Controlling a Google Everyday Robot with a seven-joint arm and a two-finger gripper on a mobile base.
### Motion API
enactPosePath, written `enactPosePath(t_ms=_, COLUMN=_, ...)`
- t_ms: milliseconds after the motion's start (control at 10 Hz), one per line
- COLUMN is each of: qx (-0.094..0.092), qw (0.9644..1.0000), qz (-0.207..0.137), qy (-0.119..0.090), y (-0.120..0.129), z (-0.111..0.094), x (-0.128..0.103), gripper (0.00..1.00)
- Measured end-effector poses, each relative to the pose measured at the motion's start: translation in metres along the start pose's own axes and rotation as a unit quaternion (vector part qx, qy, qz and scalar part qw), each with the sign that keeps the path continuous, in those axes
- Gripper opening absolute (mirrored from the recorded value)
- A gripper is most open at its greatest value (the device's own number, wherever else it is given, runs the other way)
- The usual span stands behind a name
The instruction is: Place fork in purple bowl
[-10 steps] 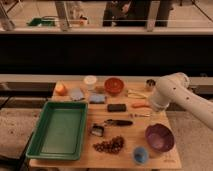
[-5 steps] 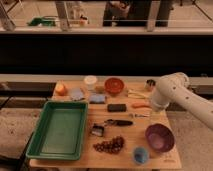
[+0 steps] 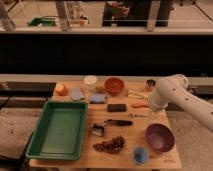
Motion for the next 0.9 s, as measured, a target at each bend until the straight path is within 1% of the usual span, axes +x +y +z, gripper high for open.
enactPosePath(t_ms=300, qx=0.006, qw=0.9998, qz=-0.014, qy=-0.012, y=-0.008, z=0.008, x=-0.009, gripper=0.80)
enactPosePath(t_ms=600, qx=0.008, qw=0.9995, qz=-0.022, qy=-0.019, y=-0.015, z=0.016, x=-0.014, gripper=0.80)
enactPosePath(t_ms=800, qx=0.007, qw=0.9994, qz=-0.020, qy=-0.027, y=-0.023, z=0.025, x=-0.017, gripper=0.80)
enactPosePath(t_ms=900, qx=0.003, qw=0.9993, qz=-0.016, qy=-0.032, y=-0.024, z=0.029, x=-0.016, gripper=0.80)
